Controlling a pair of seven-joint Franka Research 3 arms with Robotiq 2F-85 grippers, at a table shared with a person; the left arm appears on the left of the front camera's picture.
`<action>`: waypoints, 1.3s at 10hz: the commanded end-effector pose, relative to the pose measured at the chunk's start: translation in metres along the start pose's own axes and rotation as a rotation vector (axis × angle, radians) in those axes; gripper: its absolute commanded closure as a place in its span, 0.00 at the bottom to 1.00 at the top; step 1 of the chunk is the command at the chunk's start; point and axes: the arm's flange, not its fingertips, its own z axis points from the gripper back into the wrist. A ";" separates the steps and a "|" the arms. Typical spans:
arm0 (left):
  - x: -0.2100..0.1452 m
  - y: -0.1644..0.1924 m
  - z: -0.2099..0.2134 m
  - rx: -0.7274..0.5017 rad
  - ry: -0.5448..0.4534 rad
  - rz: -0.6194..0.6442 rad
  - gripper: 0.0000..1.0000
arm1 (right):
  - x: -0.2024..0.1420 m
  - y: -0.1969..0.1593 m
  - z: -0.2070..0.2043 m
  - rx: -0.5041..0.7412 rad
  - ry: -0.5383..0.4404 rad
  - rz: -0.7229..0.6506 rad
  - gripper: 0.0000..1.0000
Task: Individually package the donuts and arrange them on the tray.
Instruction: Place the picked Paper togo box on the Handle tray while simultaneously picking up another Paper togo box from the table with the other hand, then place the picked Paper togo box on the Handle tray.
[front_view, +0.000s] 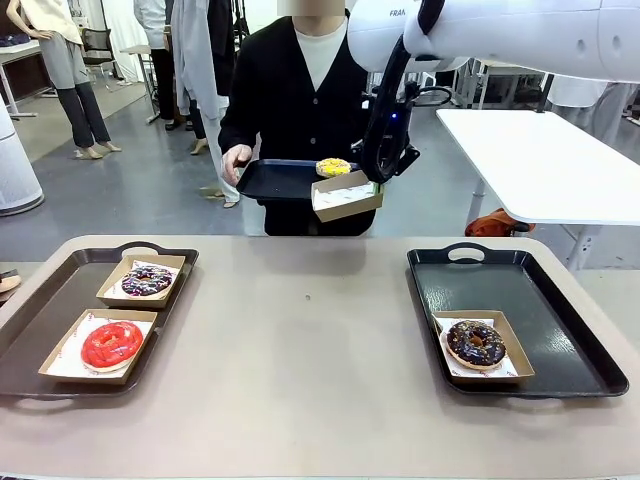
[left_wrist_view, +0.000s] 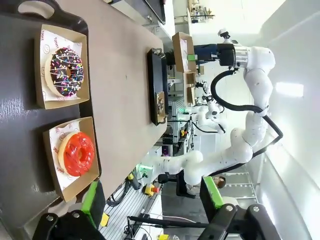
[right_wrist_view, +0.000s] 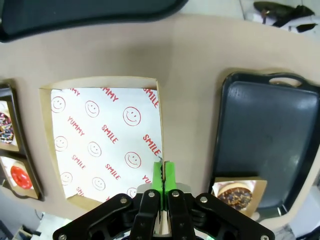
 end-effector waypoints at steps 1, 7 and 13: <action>0.000 0.003 -0.001 -0.003 0.001 0.006 0.00 | 0.006 0.006 -0.004 -0.012 -0.048 -0.028 1.00; 0.000 0.003 -0.001 -0.003 0.001 0.006 0.00 | 0.000 0.000 0.000 0.000 0.000 0.000 1.00; 0.000 0.003 -0.001 -0.003 0.001 0.006 0.00 | 0.000 0.000 0.000 0.000 0.000 0.000 1.00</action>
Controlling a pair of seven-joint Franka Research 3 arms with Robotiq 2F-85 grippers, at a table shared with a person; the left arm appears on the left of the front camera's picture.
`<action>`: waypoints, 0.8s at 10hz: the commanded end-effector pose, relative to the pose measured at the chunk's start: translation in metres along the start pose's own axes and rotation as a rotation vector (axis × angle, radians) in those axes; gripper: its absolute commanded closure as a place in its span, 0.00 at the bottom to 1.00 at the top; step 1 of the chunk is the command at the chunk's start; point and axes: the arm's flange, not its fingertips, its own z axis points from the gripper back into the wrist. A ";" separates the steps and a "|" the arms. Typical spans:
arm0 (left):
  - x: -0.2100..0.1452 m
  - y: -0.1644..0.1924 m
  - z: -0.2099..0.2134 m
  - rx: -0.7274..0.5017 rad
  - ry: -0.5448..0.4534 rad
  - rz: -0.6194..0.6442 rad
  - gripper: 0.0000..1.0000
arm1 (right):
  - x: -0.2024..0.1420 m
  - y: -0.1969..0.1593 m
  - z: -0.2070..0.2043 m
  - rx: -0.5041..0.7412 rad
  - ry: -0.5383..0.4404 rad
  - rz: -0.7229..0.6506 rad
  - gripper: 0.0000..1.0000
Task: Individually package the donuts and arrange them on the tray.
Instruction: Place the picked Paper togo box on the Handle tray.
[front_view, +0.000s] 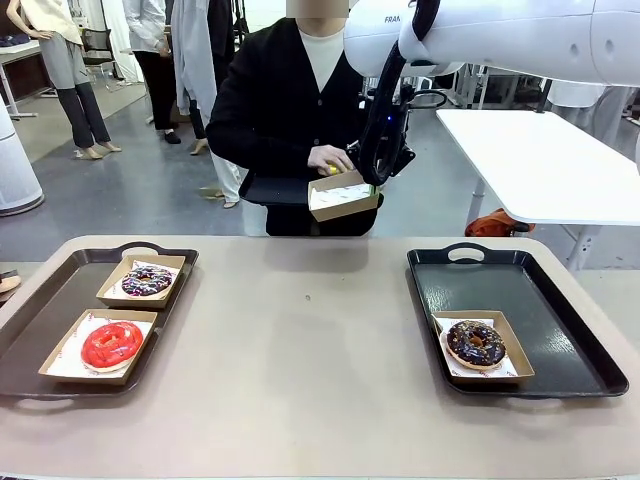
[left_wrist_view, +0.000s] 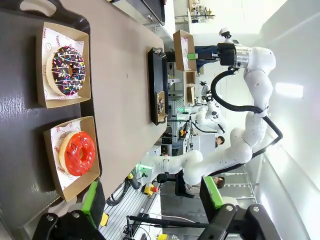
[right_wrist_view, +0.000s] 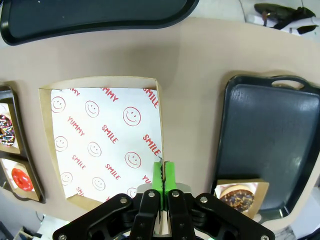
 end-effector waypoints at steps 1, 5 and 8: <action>-0.001 -0.001 0.001 -0.001 -0.002 -0.002 0.00 | -0.001 -0.003 0.002 -0.002 0.006 0.002 1.00; -0.001 -0.001 0.001 -0.001 -0.002 -0.002 0.00 | -0.001 -0.003 0.002 -0.002 0.006 0.002 1.00; -0.001 -0.001 0.001 -0.001 -0.002 -0.002 0.00 | -0.001 -0.003 0.002 -0.002 0.006 0.002 1.00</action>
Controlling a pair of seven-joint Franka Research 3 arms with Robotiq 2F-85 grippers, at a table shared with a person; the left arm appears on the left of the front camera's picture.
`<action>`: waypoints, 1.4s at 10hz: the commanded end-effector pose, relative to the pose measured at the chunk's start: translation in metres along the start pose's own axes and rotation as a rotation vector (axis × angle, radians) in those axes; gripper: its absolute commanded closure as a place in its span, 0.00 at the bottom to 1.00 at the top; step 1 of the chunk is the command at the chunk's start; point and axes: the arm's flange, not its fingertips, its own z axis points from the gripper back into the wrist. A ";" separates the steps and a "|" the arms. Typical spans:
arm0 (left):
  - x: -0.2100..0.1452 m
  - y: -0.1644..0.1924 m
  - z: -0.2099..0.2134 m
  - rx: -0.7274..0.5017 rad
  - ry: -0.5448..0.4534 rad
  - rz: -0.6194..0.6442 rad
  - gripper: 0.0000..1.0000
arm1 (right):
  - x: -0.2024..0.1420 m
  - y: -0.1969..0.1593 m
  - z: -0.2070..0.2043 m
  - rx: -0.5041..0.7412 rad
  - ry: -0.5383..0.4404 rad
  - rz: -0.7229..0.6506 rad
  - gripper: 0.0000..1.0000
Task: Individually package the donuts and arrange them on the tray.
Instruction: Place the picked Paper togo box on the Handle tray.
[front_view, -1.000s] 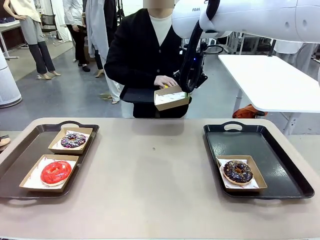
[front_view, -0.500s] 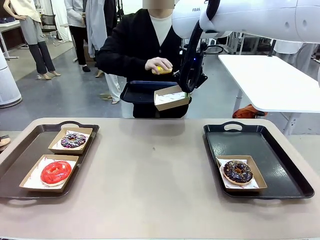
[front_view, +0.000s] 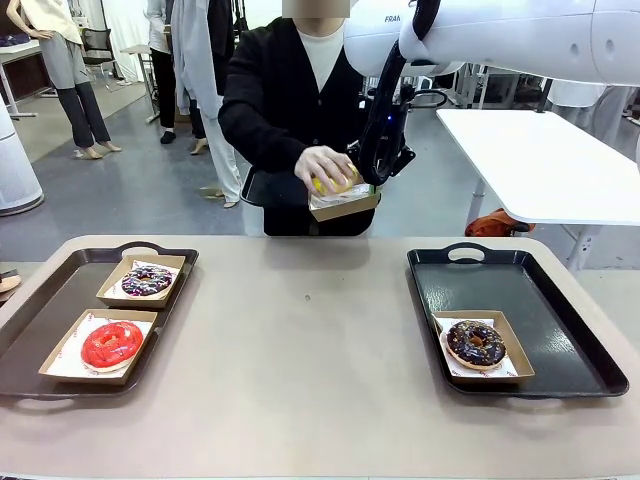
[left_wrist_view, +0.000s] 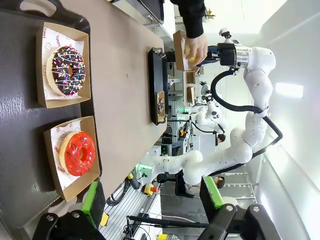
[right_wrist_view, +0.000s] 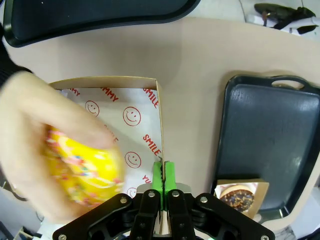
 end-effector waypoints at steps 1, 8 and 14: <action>-0.001 -0.001 0.001 -0.001 -0.002 -0.002 0.00 | -0.001 -0.003 0.002 -0.002 0.006 0.002 1.00; -0.001 -0.001 0.001 -0.001 -0.002 -0.002 0.00 | -0.001 -0.003 0.002 -0.002 0.006 0.002 1.00; -0.001 -0.001 0.001 -0.001 -0.002 -0.002 0.00 | -0.001 -0.003 0.002 -0.002 0.006 0.002 1.00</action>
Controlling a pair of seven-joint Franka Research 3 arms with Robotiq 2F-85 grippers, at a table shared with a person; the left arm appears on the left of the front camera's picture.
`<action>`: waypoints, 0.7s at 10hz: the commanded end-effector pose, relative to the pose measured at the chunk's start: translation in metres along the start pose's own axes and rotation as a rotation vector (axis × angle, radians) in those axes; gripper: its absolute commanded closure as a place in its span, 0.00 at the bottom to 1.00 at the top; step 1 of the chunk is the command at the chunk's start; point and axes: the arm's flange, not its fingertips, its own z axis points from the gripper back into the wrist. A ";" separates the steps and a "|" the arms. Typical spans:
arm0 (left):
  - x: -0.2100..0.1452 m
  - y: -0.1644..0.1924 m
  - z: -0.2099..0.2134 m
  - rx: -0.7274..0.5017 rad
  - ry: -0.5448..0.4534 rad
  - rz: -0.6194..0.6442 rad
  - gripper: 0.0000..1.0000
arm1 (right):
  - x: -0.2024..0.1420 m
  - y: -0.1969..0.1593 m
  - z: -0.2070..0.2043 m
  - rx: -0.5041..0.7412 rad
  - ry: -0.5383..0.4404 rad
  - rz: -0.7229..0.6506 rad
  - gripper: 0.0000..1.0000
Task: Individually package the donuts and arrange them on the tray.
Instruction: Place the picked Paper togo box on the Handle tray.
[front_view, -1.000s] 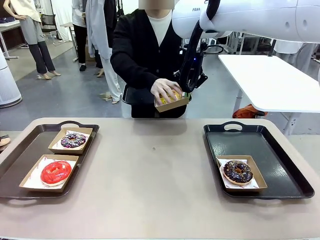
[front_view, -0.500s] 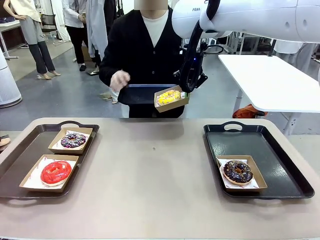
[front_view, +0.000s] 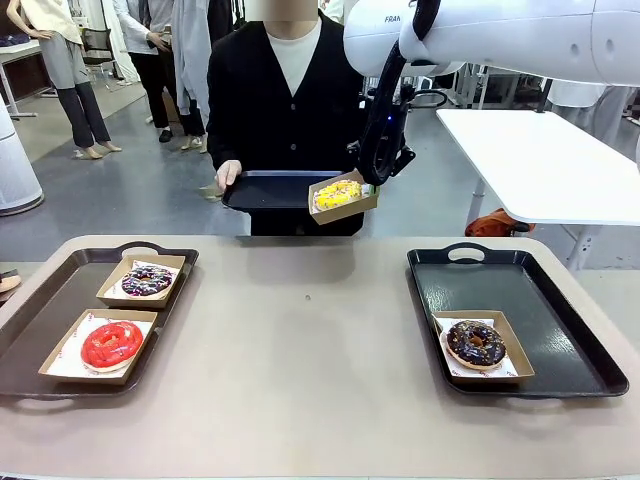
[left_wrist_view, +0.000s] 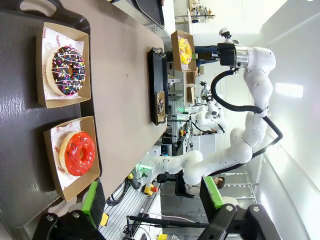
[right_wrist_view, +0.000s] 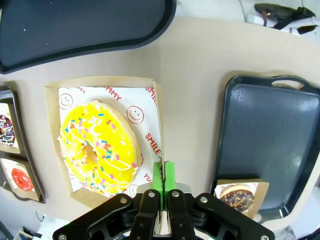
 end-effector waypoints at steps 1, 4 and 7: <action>-0.001 -0.001 0.001 -0.001 -0.002 -0.002 0.00 | -0.001 -0.003 0.002 -0.002 0.006 0.002 1.00; -0.001 -0.001 0.001 -0.001 -0.002 -0.002 0.00 | -0.024 -0.035 0.003 -0.012 0.027 0.058 0.98; -0.001 -0.001 0.001 -0.001 -0.002 -0.002 0.00 | -0.052 -0.103 -0.001 -0.018 -0.003 0.019 0.98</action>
